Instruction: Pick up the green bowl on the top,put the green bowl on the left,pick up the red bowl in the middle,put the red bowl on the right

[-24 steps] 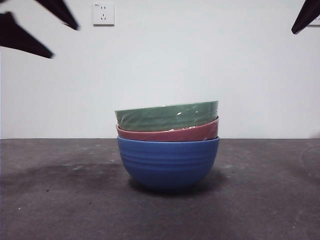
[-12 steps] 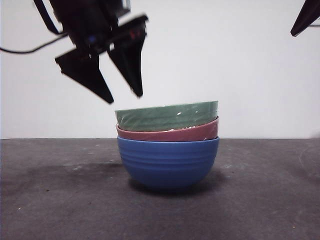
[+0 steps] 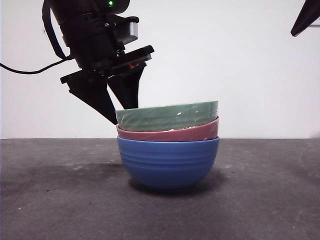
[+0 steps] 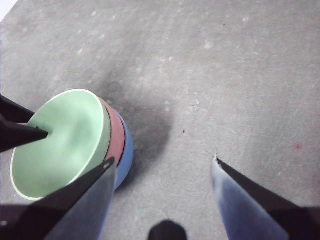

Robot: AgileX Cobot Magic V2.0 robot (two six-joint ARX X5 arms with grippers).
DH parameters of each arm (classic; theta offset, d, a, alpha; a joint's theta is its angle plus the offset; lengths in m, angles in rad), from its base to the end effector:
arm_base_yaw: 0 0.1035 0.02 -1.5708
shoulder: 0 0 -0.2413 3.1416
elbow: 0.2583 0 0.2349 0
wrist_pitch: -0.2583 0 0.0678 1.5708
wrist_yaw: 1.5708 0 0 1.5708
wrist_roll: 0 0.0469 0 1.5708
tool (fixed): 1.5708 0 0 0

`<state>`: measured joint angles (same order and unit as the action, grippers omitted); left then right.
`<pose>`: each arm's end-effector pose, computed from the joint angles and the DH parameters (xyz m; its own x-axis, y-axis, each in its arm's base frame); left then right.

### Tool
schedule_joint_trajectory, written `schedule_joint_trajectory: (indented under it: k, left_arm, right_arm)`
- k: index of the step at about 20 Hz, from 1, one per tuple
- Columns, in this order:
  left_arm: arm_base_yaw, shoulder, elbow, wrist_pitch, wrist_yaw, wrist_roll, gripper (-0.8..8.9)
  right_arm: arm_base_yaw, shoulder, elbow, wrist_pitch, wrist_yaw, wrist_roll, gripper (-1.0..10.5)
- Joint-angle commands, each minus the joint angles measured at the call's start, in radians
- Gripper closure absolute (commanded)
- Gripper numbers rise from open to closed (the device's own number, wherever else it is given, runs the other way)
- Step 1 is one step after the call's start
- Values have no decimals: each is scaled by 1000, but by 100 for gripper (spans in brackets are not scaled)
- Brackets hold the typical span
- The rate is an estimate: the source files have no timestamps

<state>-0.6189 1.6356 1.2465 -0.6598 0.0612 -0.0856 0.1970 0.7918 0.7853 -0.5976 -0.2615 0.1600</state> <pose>0.2636 -0.1913 0.2143 0.3698 -0.3385 -0.8652 0.5413 0.8354 -0.0954 0.1654 0.0454 0.2695 0.7291 0.4091 -0.5487 -0.3039 0.9118 0.2761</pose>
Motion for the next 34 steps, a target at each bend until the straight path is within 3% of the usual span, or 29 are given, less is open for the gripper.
schedule_joint_trajectory:
  k: [1,12,20,24,28,34]
  left_arm:
    - [-5,7,-1,8,-9,11,829]
    - [-2,4,66,-27,-8,8,826]
    - [23,-17,360,-373,-8,91,826]
    - [116,-139,372,-494,-11,114,826]
    - [251,-272,248,-478,-9,113,826]
    - [367,-334,-116,-258,-6,58,826]
  right_arm:
    - [2,0,3,5,1,-4,633]
    - [2,0,3,5,1,-4,634]
    - [2,0,3,5,1,-4,634]
    - [2,0,3,5,1,-4,634]
    - [2,0,3,5,1,-3,634]
    - [2,0,3,5,0,7,635]
